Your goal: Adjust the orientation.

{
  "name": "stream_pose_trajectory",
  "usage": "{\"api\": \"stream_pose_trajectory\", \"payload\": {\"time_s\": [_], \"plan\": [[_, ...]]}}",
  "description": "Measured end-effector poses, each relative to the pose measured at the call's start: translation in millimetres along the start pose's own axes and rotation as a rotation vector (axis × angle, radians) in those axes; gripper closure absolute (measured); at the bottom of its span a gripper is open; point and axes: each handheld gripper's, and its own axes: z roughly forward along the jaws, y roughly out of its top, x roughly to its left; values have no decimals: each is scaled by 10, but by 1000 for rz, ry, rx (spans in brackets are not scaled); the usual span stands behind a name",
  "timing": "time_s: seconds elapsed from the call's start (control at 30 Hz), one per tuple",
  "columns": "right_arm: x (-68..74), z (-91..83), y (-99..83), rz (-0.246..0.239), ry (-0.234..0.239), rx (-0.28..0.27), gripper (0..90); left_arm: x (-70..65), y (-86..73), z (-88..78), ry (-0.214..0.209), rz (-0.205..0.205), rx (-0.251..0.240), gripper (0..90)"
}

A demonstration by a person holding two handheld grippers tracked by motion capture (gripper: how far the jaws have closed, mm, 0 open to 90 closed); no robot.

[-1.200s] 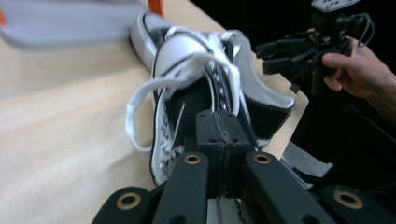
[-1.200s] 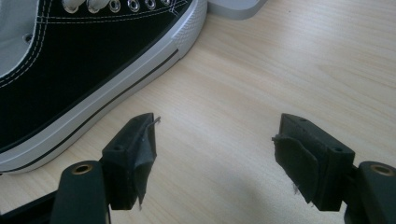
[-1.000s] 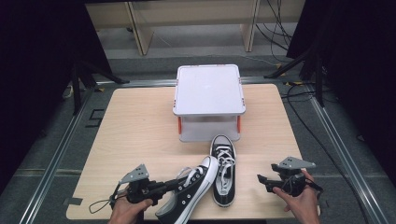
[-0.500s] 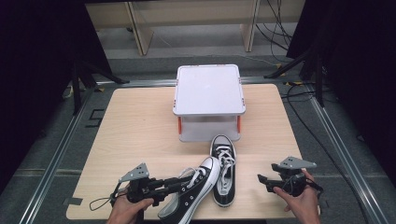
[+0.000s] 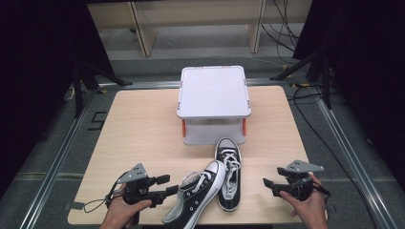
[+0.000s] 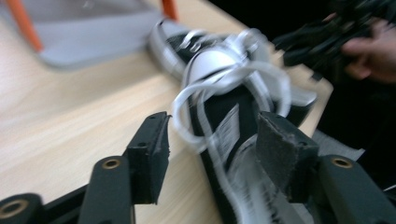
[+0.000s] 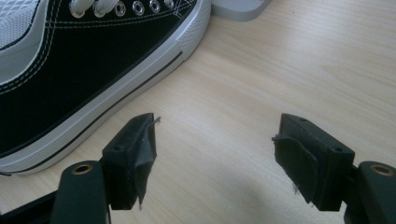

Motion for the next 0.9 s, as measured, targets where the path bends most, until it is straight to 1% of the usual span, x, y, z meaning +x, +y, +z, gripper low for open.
{"api": "stream_pose_trajectory", "payload": {"time_s": [0.03, 0.07, 0.1, 0.13, 0.2, 0.23, 0.27, 0.3, 0.33, 0.37, 0.4, 0.43, 0.47, 0.5, 0.53, 0.57, 0.6, 0.63, 0.67, 0.7, 0.73, 0.77, 0.8, 0.83, 0.87, 0.9], "plan": [[0, 0, 0, 0, 0, 0, 296, 25, -19, 17, -10, -9, 35, 402], [-11, 1, -2, -10, -14, -11, 296, 30, -40, 33, -17, -23, 53, 378], [-4, -3, -3, -2, -10, -17, 296, 32, -66, 63, -42, -32, 82, 369], [-4, -2, -2, -3, -9, -16, 296, 32, -66, 63, -42, -32, 82, 363], [-3, -6, -2, -5, -3, -14, 296, 27, -80, 92, -61, -33, 103, 362], [1, -2, -5, -8, -4, -16, 296, 28, -85, 107, -62, -28, 117, 362], [1, -2, -5, -8, -4, -16, 296, 26, -86, 124, -55, -27, 124, 362], [1, -3, -4, -7, -4, -18, 296, 33, -92, 150, -48, -22, 129, 385], [-1, 3, -4, -4, 1, -16, 296, 52, -83, 217, -46, -20, 142, 415], [3, 4, -5, 1, 1, -13, 296, 52, -83, 217, -46, -20, 142, 462], [17, 1, -8, 13, 3, -10, 296, 58, -78, 243, -57, -18, 158, 492], [17, 1, -8, 13, 3, -10, 296, 63, -75, 277, -55, -10, 180, 492], [2, 0, -6, -11, -1, -18, 296, 56, -78, 305, -61, -8, 194, 522], [1, -2, -5, -8, -3, -18, 296, 39, -85, 331, -66, -14, 197, 547], [0, -2, -3, -6, -5, -18, 296, 32, -90, 349, -52, 5, 202, 565], [-1, 3, -5, -3, 0, -15, 297, 22, -97, 363, -37, 23, 204, 610], [-1, 3, -5, -3, 0, -15, 297, 17, -97, 374, -44, 32, 213, 610], [12, 2, -8, 10, 2, -13, 296, 11, -93, 388, -54, 32, 220, 643], [9, 5, -7, 6, 1, -11, 296, -1, -85, 403, -58, 32, 220, 679], [12, 8, -7, 6, 2, -8, 297, -14, -76, 420, -59, 36, 221, 741], [14, 9, -7, 7, 1, -7, 297, -30, -68, 436, -61, 47, 213, 741], [15, 7, -8, 9, 5, -9, 297, -42, -67, 452, -51, 63, 212, 765], [13, 5, -7, 6, 2, -9, 296, -43, -63, 461, -42, 87, 225, 794], [3, 9, -5, -6, 7, -15, 296, -59, -67, 470, -38, 82, 215, 821], [8, 3, -5, 6, 5, -13, 296, -60, -65, 461, -28, 96, 219, 840], [-1, -2, -5, 2, 5, -13, 296, -74, -67, 458, -32, 93, 203, 851]]}}
